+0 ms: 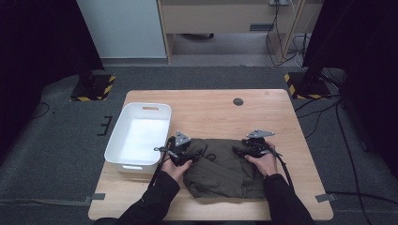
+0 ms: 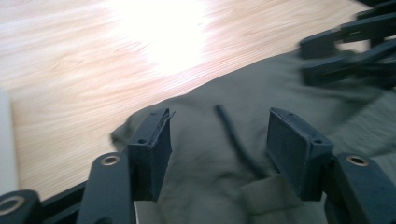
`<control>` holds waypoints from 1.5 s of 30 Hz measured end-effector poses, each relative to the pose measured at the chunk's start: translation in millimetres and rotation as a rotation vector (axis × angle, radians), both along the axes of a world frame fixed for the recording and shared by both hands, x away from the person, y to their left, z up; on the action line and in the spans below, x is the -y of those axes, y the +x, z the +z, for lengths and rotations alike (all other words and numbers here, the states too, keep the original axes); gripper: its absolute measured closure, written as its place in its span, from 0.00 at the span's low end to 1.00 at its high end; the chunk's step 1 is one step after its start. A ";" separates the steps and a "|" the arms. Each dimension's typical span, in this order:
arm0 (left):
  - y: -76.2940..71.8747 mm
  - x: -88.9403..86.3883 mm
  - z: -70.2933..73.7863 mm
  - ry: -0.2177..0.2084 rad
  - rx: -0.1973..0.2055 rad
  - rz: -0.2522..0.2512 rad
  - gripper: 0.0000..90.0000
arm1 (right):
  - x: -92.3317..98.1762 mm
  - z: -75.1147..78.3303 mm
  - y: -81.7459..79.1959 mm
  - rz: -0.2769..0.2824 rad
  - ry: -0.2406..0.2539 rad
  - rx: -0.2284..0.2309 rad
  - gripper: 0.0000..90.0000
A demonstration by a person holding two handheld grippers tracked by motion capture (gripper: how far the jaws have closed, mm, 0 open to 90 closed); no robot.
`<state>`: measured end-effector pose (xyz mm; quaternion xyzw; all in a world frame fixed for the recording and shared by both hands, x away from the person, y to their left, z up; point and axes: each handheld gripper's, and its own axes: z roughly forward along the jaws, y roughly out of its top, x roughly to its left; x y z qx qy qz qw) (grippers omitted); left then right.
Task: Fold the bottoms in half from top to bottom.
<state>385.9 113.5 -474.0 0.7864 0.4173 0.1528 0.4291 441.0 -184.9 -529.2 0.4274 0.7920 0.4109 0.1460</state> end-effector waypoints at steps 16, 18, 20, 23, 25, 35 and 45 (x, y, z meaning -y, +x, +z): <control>-3.4 10.7 -14.9 0.010 -0.100 -0.055 0.42 | -12.0 -7.8 9.2 -0.059 -0.105 0.031 0.41; -2.9 11.2 -17.2 0.008 -0.117 -0.058 0.41 | -12.2 -7.8 9.3 -0.063 -0.106 0.031 0.41; -3.8 12.6 -20.4 0.009 -0.127 -0.067 0.42 | -12.2 -7.8 9.3 -0.065 -0.107 0.032 0.41; -7.4 13.9 -21.2 0.029 -0.111 -0.087 0.47 | -13.0 -7.7 9.2 -0.080 -0.109 0.031 0.41; -11.9 12.2 -16.7 0.042 -0.100 -0.106 0.49 | -13.1 -7.8 9.8 -0.094 -0.117 0.034 0.41; -58.5 -14.6 -6.4 0.028 -0.048 -0.229 0.54 | -13.8 -7.9 13.0 -0.116 -0.128 0.042 0.41; -81.1 -24.9 -21.8 0.095 -0.082 -0.306 0.57 | -13.9 -8.0 12.9 -0.114 -0.133 0.049 0.41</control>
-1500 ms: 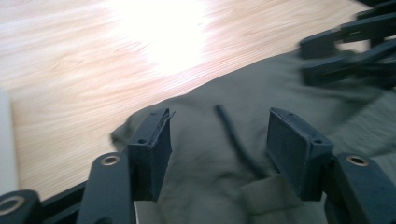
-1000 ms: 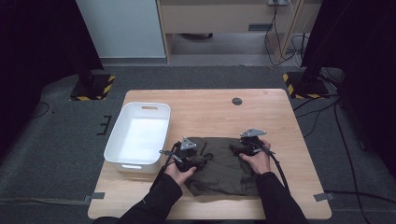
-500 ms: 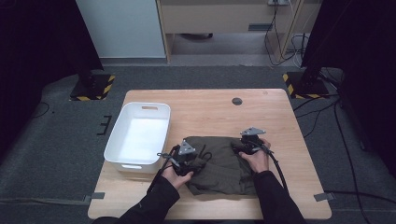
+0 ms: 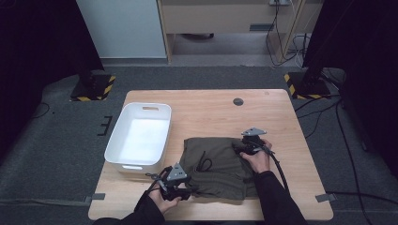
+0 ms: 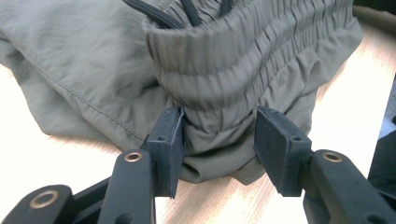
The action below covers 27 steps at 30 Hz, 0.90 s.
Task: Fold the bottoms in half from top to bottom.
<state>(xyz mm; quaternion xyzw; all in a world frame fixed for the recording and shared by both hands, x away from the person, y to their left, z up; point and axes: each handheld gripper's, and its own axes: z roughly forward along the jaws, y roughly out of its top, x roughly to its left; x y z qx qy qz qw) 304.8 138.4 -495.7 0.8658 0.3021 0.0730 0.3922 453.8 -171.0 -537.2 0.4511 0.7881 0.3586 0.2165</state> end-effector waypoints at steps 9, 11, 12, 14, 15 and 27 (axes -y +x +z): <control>25.6 1.5 11.8 -0.122 -0.008 0.116 0.41 | 0.3 0.0 -0.3 -0.004 0.008 -0.006 0.41; 35.1 1.5 15.6 -0.139 -0.006 0.134 0.40 | 0.3 0.1 -0.3 -0.004 0.005 -0.005 0.41; 39.5 2.2 17.0 -0.142 -0.005 0.138 0.39 | 0.4 0.0 -0.2 -0.004 0.006 -0.004 0.41; 47.7 5.4 17.1 -0.138 -0.010 0.143 0.39 | 0.3 0.0 -0.2 -0.007 0.010 -0.008 0.41; 51.0 7.7 15.6 -0.134 -0.019 0.141 0.39 | 0.3 0.0 -0.2 -0.007 0.010 -0.008 0.41; 63.1 33.0 2.2 -0.046 -0.079 0.186 0.47 | 0.7 -0.1 0.2 -0.003 0.011 -0.009 0.41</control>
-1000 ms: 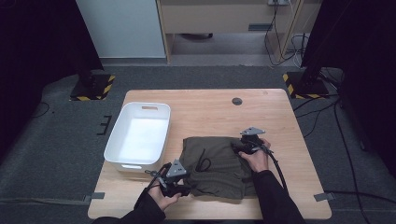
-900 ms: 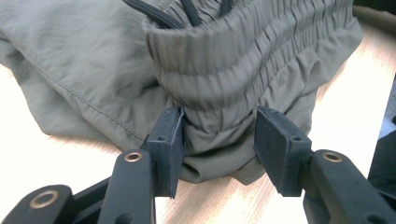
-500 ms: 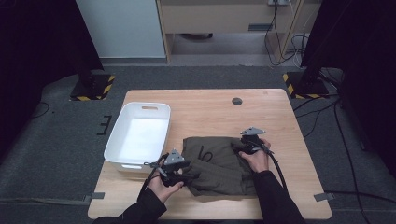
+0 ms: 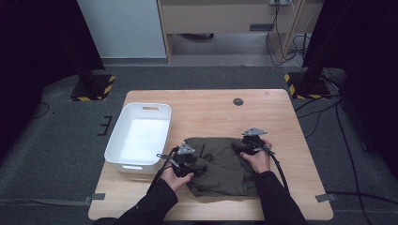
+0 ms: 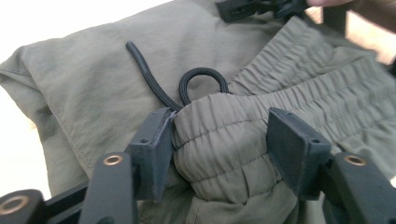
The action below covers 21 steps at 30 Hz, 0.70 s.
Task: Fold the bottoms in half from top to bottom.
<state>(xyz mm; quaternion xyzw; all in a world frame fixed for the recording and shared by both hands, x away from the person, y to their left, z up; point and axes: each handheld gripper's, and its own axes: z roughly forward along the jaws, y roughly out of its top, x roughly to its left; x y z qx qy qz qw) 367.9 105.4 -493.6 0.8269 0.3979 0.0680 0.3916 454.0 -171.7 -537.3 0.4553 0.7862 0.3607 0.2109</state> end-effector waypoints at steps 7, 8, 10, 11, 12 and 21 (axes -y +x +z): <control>-7.4 0.5 3.3 0.026 0.056 -0.044 0.62 | 0.0 0.0 0.0 0.000 0.000 0.001 0.41; -10.5 -0.7 4.6 0.027 0.076 -0.059 0.64 | 0.0 0.0 0.0 0.000 0.000 0.002 0.41; -18.8 -4.8 7.8 0.019 0.109 -0.090 0.66 | 0.0 0.0 0.0 0.000 0.000 0.002 0.41; -23.6 -8.1 9.6 0.012 0.124 -0.109 0.67 | 0.2 0.0 -0.1 0.002 -0.001 0.002 0.41; -28.9 -11.4 11.2 0.003 0.137 -0.124 0.68 | 0.1 0.1 -0.3 0.001 0.000 0.000 0.41; -70.6 -28.8 17.7 -0.006 0.227 -0.291 0.73 | 0.2 0.1 -0.6 -0.002 -0.002 -0.001 0.41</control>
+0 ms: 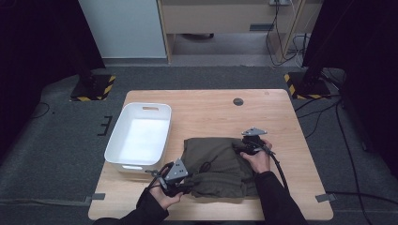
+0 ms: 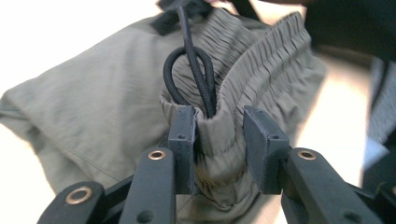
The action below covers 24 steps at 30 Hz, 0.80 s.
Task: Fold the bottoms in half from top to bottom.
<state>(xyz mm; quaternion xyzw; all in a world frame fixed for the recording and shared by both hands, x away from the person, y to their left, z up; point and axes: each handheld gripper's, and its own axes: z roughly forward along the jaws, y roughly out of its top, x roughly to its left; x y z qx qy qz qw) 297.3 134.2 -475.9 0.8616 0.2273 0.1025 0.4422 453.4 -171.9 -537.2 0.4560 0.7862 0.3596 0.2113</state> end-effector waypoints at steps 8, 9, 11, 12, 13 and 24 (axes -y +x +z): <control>-23.2 -3.7 -4.5 0.021 -0.032 -0.037 0.72 | 0.1 0.0 0.0 0.001 0.001 0.001 0.41; -23.5 -4.2 -4.7 0.012 -0.056 -0.038 0.72 | 0.1 0.0 0.0 0.001 0.001 0.001 0.41; -24.0 -4.7 -5.7 0.003 -0.065 -0.040 0.71 | 0.1 0.0 -0.1 0.001 0.002 -0.001 0.41; -24.1 -4.9 -6.3 0.002 -0.070 -0.041 0.71 | 0.1 0.0 -0.1 0.001 0.002 -0.001 0.41; -24.2 -5.0 -6.8 -0.001 -0.077 -0.042 0.71 | 0.1 0.0 -0.1 0.001 0.002 -0.001 0.41; -21.1 -7.8 -4.2 -0.094 -0.228 0.007 0.53 | 0.2 0.0 -0.3 0.001 -0.001 0.001 0.41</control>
